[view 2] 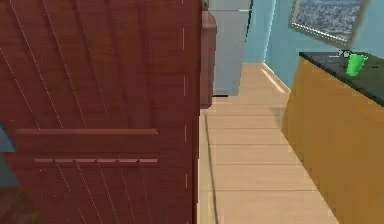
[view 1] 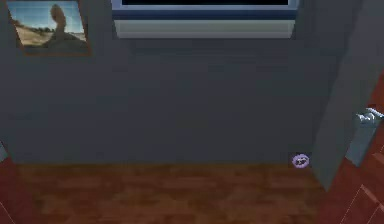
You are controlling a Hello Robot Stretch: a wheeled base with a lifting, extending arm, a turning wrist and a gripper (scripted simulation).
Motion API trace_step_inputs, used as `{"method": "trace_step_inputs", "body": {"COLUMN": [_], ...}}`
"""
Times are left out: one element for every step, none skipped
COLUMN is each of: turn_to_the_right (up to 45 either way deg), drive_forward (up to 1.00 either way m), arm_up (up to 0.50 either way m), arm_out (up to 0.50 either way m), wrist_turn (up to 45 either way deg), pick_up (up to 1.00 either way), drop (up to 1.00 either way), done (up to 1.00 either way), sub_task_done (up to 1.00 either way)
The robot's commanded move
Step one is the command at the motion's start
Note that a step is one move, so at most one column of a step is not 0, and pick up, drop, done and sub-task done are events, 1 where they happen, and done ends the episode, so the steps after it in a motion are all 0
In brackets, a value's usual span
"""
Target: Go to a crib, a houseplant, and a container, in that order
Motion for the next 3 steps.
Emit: {"method": "trace_step_inputs", "body": {"turn_to_the_right": [-24.0,0.0,-9.0], "drive_forward": [0.00,1.00,0.00], "arm_up": [0.00,0.00,0.00], "arm_out": [0.00,0.00,0.00], "wrist_turn": [0.0,0.0,0.0], "pick_up": [0.00,0.00,0.00], "drop": [0.00,0.00,0.00], "done": [0.00,0.00,0.00], "sub_task_done": [0.00,0.00,0.00]}}
